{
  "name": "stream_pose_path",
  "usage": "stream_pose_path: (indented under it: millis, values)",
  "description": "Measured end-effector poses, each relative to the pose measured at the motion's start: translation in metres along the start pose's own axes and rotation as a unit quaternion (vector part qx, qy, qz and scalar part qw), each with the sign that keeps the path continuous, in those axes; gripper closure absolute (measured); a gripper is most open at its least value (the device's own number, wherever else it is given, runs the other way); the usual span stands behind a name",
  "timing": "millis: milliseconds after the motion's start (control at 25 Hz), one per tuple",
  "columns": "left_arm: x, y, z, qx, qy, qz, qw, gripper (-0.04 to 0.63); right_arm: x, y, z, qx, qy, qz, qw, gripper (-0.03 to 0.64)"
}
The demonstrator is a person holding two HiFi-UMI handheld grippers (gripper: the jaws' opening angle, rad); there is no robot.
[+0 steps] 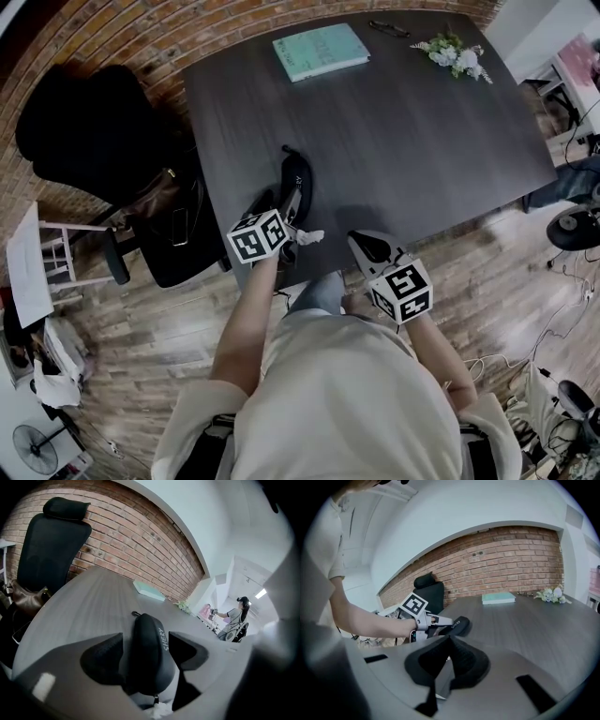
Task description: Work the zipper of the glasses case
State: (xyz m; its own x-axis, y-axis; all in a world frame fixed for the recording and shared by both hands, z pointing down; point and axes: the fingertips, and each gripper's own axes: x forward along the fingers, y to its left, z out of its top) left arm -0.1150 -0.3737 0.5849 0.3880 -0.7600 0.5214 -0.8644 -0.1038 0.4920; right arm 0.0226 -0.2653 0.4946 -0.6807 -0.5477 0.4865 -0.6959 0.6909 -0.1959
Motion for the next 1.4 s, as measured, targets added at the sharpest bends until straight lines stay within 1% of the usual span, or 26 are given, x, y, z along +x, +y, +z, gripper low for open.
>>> stream_pose_path:
  millis: [200,440,560,720,1080,1200,1400]
  values:
    - [-0.033,-0.025,0.001,0.020,-0.031,-0.010,0.9993,0.312,-0.023,0.013,-0.003,-0.009,-0.017,-0.005,1.000,0.615]
    - [-0.096,-0.066,-0.020,0.062,-0.064,-0.031,0.9956,0.417,-0.063,0.040,-0.012,-0.024,-0.056,-0.015,0.998,0.614]
    - [-0.130,-0.082,-0.036,0.074,-0.074,-0.040,0.9937,0.476,-0.085,0.057,-0.017,-0.028,-0.077,-0.022,0.996,0.615]
    - [-0.175,-0.099,-0.061,0.075,-0.082,-0.061,0.9919,0.514,-0.113,0.082,-0.024,-0.037,-0.098,-0.027,0.994,0.614]
    - [-0.252,-0.115,-0.117,0.094,-0.092,-0.068,0.9890,0.561,-0.157,0.131,-0.045,-0.052,-0.128,-0.033,0.990,0.615]
    - [-0.269,-0.120,-0.134,0.094,-0.092,-0.067,0.9890,0.571,-0.167,0.144,-0.052,-0.055,-0.134,-0.030,0.989,0.615]
    - [-0.281,-0.121,-0.152,0.079,-0.089,-0.068,0.9906,0.577,-0.175,0.154,-0.061,-0.054,-0.137,-0.031,0.989,0.615]
